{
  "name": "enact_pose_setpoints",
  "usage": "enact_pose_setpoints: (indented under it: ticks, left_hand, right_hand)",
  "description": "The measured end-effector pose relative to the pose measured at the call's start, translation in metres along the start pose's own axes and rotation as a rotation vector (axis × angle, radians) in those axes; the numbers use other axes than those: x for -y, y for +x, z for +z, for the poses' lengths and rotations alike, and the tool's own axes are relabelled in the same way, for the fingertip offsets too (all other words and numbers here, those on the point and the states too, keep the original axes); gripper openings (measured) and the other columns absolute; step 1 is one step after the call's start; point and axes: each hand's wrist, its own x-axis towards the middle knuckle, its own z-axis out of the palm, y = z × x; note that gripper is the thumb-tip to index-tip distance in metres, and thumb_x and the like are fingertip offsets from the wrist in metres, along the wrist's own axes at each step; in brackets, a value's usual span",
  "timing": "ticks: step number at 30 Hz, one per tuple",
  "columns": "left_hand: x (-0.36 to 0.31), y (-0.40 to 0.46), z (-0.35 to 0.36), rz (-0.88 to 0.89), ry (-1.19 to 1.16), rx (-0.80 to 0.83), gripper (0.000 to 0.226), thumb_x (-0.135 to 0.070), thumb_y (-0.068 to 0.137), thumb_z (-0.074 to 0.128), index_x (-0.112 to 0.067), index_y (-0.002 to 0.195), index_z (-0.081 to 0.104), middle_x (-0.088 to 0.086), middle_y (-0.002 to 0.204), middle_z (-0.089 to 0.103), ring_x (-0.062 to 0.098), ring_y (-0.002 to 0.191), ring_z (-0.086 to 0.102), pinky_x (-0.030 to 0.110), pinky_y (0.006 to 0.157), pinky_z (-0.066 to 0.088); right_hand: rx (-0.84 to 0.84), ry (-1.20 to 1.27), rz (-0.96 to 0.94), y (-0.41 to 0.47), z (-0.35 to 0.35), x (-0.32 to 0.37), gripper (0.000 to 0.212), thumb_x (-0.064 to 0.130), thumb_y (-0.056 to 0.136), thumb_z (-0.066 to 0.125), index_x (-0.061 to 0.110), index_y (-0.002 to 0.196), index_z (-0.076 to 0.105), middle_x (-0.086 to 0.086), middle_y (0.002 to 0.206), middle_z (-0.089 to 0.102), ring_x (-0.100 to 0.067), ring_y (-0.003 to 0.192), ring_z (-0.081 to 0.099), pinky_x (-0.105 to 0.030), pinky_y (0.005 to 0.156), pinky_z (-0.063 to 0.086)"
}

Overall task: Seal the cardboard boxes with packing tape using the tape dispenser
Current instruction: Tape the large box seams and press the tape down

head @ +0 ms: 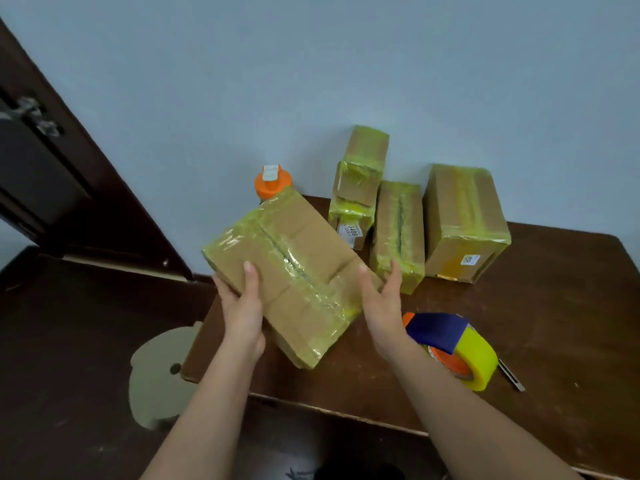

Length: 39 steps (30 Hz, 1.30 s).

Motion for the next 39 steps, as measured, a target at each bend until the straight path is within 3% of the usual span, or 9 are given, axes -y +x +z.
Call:
enact_pose_setpoints:
  ticks: [7,11,15,19,24,29,33,36,39]
  left_hand:
    - [-0.062,0.007,0.035,0.126,0.075,0.219,0.058,-0.056,0.086,0.057,-0.034,0.139,0.047,-0.008,0.123,0.065,0.009,0.104,0.066,0.038,0.092,0.053]
    - [-0.074,0.005,0.071,0.194,0.129,0.308,0.063,-0.061,0.085,0.056,-0.038,0.142,0.042,-0.009,0.132,0.060,0.012,0.117,0.059,0.042,0.101,0.047]
    - [-0.054,-0.014,0.116,0.324,0.425,0.313,0.065,-0.065,0.093,0.035,-0.042,0.151,0.016,-0.007,0.156,0.024,0.016,0.145,0.020,0.036,0.113,0.020]
    - [-0.033,-0.031,0.148,0.485,0.512,0.330,0.052,-0.048,0.101,0.027,-0.030,0.150,0.031,-0.015,0.131,0.047,0.009,0.130,0.041,0.023,0.100,0.032]
    - [-0.029,-0.048,0.189,0.555,0.555,0.272,0.050,-0.043,0.102,0.034,-0.016,0.141,0.049,-0.001,0.138,0.054,0.015,0.129,0.047,0.028,0.107,0.037]
    - [-0.019,-0.069,0.246,0.573,0.535,0.354,0.055,-0.049,0.099,0.037,-0.008,0.124,0.064,0.009,0.122,0.066,0.022,0.116,0.058,0.037,0.100,0.047]
    - [-0.002,-0.084,0.287,0.542,0.511,0.429,0.058,-0.054,0.097,0.037,-0.012,0.130,0.060,-0.003,0.112,0.069,0.002,0.102,0.062,0.020,0.088,0.048]
    - [0.010,-0.102,0.313,0.506,0.560,0.534,0.058,-0.053,0.097,0.035,-0.019,0.143,0.046,-0.010,0.138,0.052,0.004,0.125,0.049,0.023,0.102,0.038]
    - [0.029,-0.116,0.336,0.415,0.605,0.658,0.059,-0.049,0.099,0.039,-0.028,0.152,0.025,-0.020,0.144,0.035,0.000,0.133,0.031,0.017,0.102,0.025]
  right_hand:
    - [0.248,-0.146,-0.093,0.013,-0.032,0.074,0.054,0.057,0.097,0.040,0.032,0.146,0.042,0.017,0.135,0.045,-0.002,0.124,0.042,-0.023,0.100,0.035]
    - [0.105,-0.061,-0.177,0.016,-0.049,0.085,0.032,0.052,0.099,0.040,0.039,0.123,0.057,0.010,0.125,0.063,-0.009,0.117,0.058,-0.036,0.103,0.048]
    - [-0.140,0.003,-0.185,0.015,-0.068,0.100,0.051,0.049,0.101,0.037,0.021,0.142,0.048,0.007,0.132,0.055,-0.005,0.119,0.047,-0.026,0.099,0.040]
    - [-0.234,-0.021,-0.179,0.023,-0.102,0.103,0.051,0.047,0.102,0.035,0.013,0.134,0.056,0.006,0.112,0.064,-0.010,0.104,0.058,-0.026,0.088,0.043]
    - [-0.328,-0.034,-0.225,0.031,-0.142,0.105,0.054,0.048,0.102,0.036,0.008,0.070,0.054,-0.004,0.064,0.047,-0.020,0.056,0.045,-0.026,0.052,0.041]
    - [-0.389,-0.017,-0.257,0.044,-0.196,0.108,0.055,0.043,0.103,0.032,0.003,0.076,0.059,-0.002,0.059,0.045,-0.006,0.048,0.038,-0.018,0.044,0.029]
    - [-0.403,0.025,-0.230,0.061,-0.242,0.106,0.056,0.048,0.102,0.031,0.003,0.093,0.063,-0.009,0.075,0.059,-0.011,0.068,0.052,-0.030,0.064,0.046]
    - [-0.471,0.046,-0.196,0.078,-0.277,0.107,0.053,0.048,0.103,0.031,0.012,0.128,0.060,-0.001,0.107,0.066,-0.014,0.100,0.060,-0.034,0.092,0.049]
    - [-0.524,0.019,-0.179,0.093,-0.307,0.105,0.056,0.048,0.103,0.031,0.011,0.137,0.054,-0.002,0.120,0.062,-0.020,0.114,0.057,-0.037,0.101,0.046]
